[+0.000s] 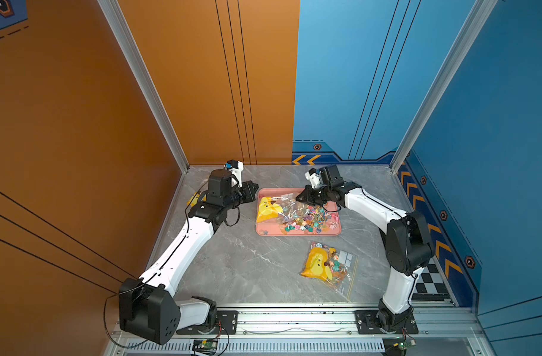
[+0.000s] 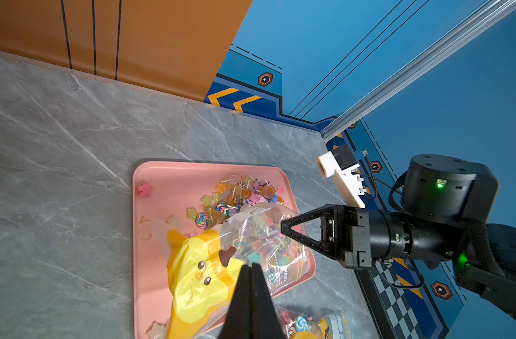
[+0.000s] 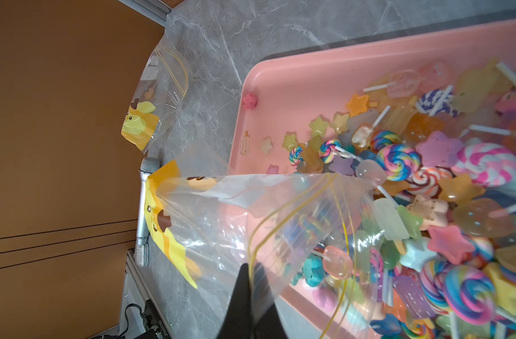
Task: Pour candies out of the ziploc bag
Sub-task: 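Pour the candies out of the ziploc bag onto the tray.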
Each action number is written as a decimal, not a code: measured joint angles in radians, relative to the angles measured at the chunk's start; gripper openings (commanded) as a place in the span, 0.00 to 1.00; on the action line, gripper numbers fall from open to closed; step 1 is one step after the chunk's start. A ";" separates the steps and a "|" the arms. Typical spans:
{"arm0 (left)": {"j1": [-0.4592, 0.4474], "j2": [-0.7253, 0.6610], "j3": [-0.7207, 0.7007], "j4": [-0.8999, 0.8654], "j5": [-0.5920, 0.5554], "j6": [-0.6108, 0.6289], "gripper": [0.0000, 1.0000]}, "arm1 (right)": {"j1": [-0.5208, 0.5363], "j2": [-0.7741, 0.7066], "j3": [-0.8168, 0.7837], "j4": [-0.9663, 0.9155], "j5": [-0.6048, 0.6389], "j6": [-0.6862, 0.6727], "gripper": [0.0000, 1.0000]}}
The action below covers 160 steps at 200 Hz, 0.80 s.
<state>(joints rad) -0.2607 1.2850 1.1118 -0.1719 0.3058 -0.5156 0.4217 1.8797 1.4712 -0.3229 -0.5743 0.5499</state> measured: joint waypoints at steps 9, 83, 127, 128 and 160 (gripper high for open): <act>0.005 -0.005 -0.008 0.002 0.000 0.000 0.00 | 0.002 0.000 0.000 0.000 0.002 0.000 0.00; 0.019 -0.013 -0.135 0.061 0.006 -0.022 0.34 | 0.003 0.000 -0.001 0.000 0.003 0.000 0.00; 0.032 0.037 -0.258 0.163 0.072 -0.097 0.56 | 0.004 0.000 -0.001 0.000 0.003 0.000 0.00; 0.032 0.039 -0.259 0.163 0.073 -0.098 0.56 | 0.004 0.000 -0.001 0.000 0.003 0.000 0.00; 0.029 0.119 -0.265 0.217 0.116 -0.126 0.57 | 0.005 0.000 -0.001 0.000 0.003 0.000 0.00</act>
<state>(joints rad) -0.2317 1.4044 0.8467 0.0456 0.4213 -0.6415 0.4267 1.8797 1.4704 -0.3229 -0.5716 0.5499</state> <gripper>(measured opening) 0.571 0.047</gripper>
